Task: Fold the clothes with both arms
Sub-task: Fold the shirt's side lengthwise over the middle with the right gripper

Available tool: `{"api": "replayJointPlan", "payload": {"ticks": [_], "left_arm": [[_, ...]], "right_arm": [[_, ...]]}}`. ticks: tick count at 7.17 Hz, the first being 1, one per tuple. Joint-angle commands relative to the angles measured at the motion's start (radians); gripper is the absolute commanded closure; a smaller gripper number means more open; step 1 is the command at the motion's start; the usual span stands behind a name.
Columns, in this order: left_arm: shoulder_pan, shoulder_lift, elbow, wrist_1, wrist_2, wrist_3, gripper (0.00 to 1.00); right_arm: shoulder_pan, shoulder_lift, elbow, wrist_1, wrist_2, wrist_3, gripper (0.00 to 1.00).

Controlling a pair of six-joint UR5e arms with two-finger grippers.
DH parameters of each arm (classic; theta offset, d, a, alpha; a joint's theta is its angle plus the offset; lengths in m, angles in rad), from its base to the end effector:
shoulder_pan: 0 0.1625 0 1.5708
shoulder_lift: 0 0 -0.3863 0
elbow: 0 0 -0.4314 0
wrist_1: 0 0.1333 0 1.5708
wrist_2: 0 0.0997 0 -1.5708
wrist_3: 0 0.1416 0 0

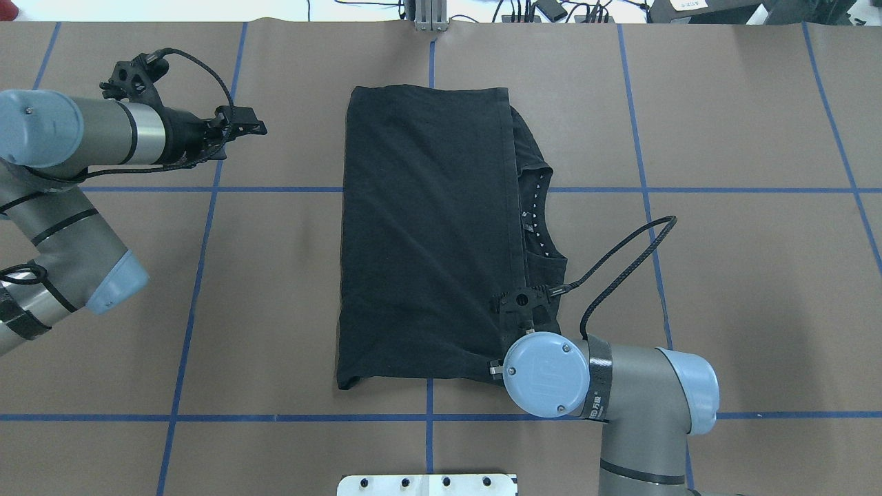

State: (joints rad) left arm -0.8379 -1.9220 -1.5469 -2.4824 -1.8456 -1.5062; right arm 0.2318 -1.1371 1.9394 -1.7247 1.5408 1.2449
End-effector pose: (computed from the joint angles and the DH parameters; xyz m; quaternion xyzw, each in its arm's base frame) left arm 0.3996 -0.5858 0.3367 0.1504 0.5662 -0.2305 0.7770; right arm -0.5788 -0.2779 0.2555 0.1013 -0.3023 -0.0398 0.9470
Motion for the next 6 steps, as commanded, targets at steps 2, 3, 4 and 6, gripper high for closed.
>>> {"api": "replayJointPlan", "payload": {"ticks": [2, 3, 4, 6], "left_arm": [[0.0, 0.0, 0.001, 0.0, 0.0, 0.0, 0.0], [0.0, -0.002, -0.001, 0.0, 0.0, 0.0, 0.0], [0.0, -0.002, -0.002, 0.0, 0.0, 0.0, 0.0], [0.005, -0.003, -0.006, 0.0, 0.0, -0.012, 0.0]], "right_arm": [[0.047, -0.041, 0.067, 0.004, 0.042, 0.022, 0.0], [0.056, -0.058, 0.1, 0.004, 0.041, 0.119, 0.0], [0.064, -0.058, 0.104, 0.043, 0.032, 0.347, 0.0], [0.063, -0.072, -0.023, 0.329, -0.023, 0.816, 0.0]]}}
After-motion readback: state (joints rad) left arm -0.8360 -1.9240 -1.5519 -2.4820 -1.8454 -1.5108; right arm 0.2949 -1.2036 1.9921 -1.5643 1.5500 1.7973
